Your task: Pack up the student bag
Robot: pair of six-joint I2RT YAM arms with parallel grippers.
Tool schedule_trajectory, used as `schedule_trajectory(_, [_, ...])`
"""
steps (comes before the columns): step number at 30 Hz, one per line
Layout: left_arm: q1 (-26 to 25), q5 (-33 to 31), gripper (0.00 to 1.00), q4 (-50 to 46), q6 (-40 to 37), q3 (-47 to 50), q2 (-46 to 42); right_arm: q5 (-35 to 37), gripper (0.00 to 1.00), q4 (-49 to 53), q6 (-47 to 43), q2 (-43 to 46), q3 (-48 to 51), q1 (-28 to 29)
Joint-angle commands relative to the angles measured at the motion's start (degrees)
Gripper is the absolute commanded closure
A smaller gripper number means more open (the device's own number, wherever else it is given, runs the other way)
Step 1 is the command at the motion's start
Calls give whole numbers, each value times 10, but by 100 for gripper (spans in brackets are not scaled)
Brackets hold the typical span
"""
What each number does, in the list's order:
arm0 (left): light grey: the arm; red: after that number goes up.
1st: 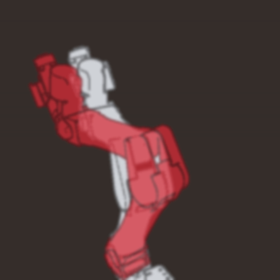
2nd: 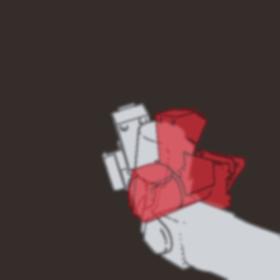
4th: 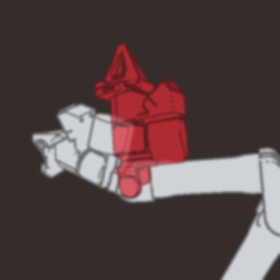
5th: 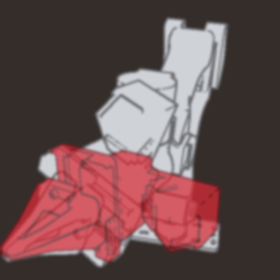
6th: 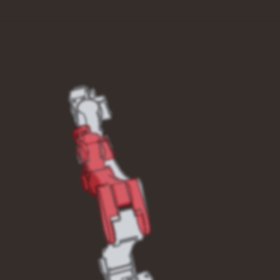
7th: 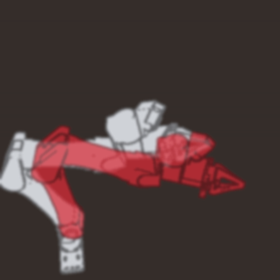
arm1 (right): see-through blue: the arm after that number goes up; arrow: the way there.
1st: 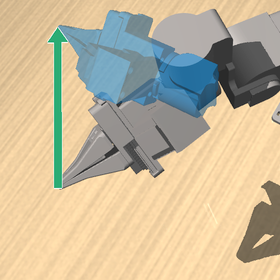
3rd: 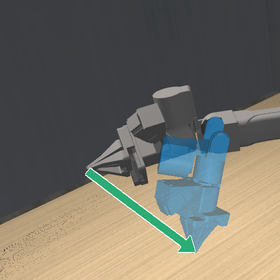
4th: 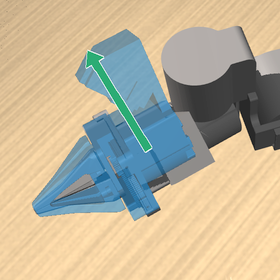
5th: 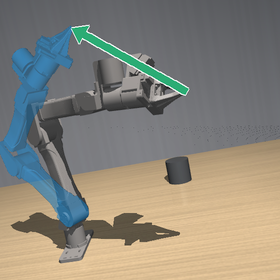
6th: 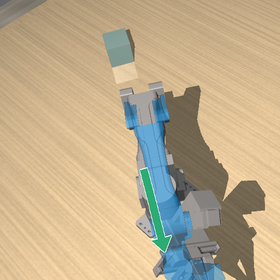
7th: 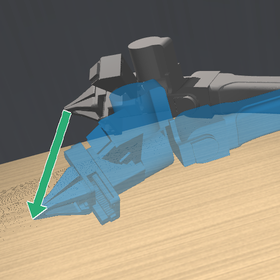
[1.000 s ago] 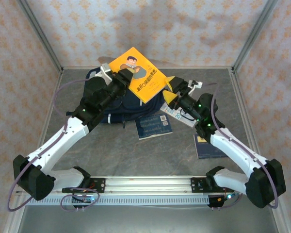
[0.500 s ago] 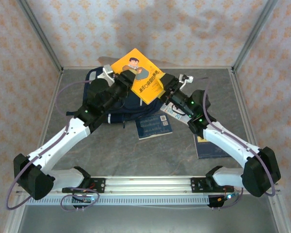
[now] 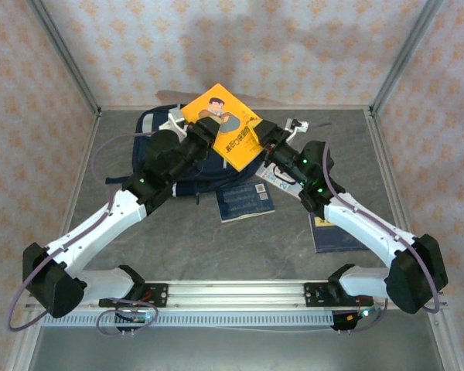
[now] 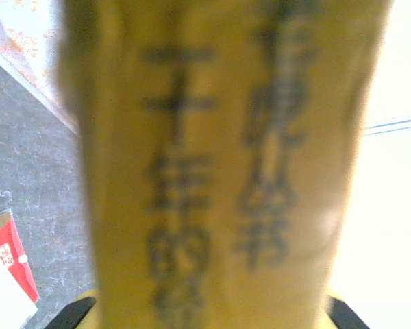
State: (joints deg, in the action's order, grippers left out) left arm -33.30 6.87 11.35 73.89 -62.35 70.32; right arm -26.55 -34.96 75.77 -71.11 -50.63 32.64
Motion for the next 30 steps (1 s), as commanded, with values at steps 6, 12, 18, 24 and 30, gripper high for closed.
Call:
schedule_trajectory(6, [-9, -16, 100, 22, -18, -2, -9, -14, 100, 85, -34, 23, -31, 1])
schedule_trajectory(12, [8, -12, 48, -171, -87, -56, -6, 49, 100, 301, -135, 102, -39, -39])
schedule_trajectory(18, [39, -6, 27, -451, -245, -234, 127, 130, 100, 542, -274, 155, -85, -64])
schedule_trajectory(24, [38, -93, 20, -635, -368, -439, 320, 188, 100, 678, -358, 172, -108, -65])
schedule_trajectory(30, [31, -194, 17, -808, -401, -746, 567, 255, 100, 756, -392, 202, -106, -66])
